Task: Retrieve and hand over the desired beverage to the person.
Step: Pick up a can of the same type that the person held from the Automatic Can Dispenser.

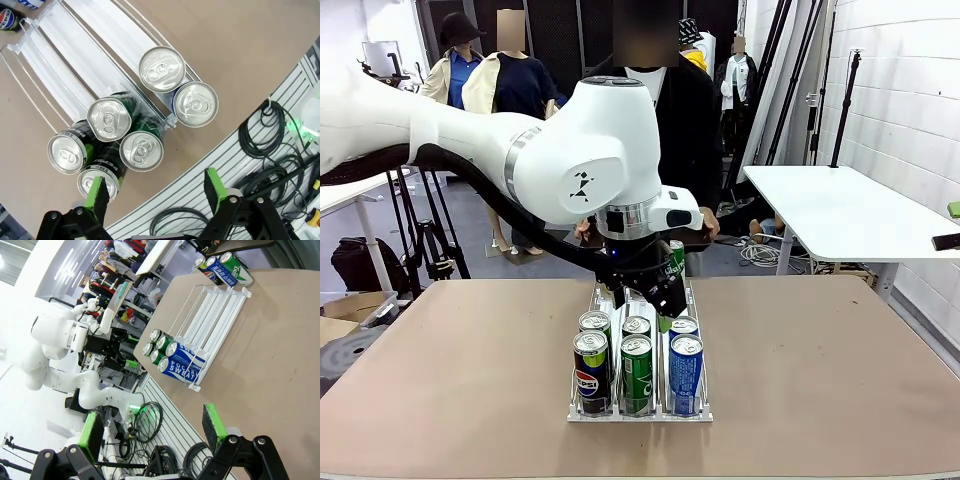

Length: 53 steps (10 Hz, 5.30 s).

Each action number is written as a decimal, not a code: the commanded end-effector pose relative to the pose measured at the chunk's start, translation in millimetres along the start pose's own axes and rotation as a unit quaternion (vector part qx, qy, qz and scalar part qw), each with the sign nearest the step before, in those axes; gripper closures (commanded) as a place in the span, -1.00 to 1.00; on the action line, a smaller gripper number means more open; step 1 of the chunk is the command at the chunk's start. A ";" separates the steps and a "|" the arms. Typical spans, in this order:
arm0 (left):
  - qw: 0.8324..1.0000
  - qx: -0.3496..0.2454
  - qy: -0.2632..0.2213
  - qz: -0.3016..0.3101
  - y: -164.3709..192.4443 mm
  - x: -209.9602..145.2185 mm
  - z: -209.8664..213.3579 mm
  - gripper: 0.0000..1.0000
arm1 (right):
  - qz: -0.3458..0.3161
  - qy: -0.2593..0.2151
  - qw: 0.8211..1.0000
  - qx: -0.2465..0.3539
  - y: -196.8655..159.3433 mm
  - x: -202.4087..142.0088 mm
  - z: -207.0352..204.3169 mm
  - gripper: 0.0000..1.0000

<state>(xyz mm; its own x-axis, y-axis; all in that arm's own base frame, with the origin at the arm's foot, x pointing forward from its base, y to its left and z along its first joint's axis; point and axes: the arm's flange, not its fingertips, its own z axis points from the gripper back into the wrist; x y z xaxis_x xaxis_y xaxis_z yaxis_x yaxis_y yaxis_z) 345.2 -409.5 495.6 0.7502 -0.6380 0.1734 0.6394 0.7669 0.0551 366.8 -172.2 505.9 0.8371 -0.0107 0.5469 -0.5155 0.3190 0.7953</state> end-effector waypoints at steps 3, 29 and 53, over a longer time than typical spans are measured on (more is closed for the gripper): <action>0.999 -0.006 0.021 0.037 -3.3 -2.7 -19.6 -1.00 | 0.002 -0.005 1.000 -0.007 0.4 -2.1 -2.4 -1.00; 0.996 -0.015 0.060 0.066 11.4 13.4 -89.7 -0.72 | 0.002 -0.005 1.000 -0.007 0.4 -2.1 -2.4 -1.00; 0.997 -0.008 0.023 0.073 28.7 33.8 69.5 1.00 | 0.002 -0.005 1.000 -0.007 0.4 -2.1 -2.4 -1.00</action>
<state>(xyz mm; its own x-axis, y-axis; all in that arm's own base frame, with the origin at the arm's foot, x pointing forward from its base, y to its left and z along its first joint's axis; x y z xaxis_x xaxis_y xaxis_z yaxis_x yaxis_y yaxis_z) 373.0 -402.4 562.3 0.8442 -0.5208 0.1268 0.5244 0.8515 0.0061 366.6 -172.4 506.0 0.8370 -0.0110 0.5471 -0.5156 0.3192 0.7952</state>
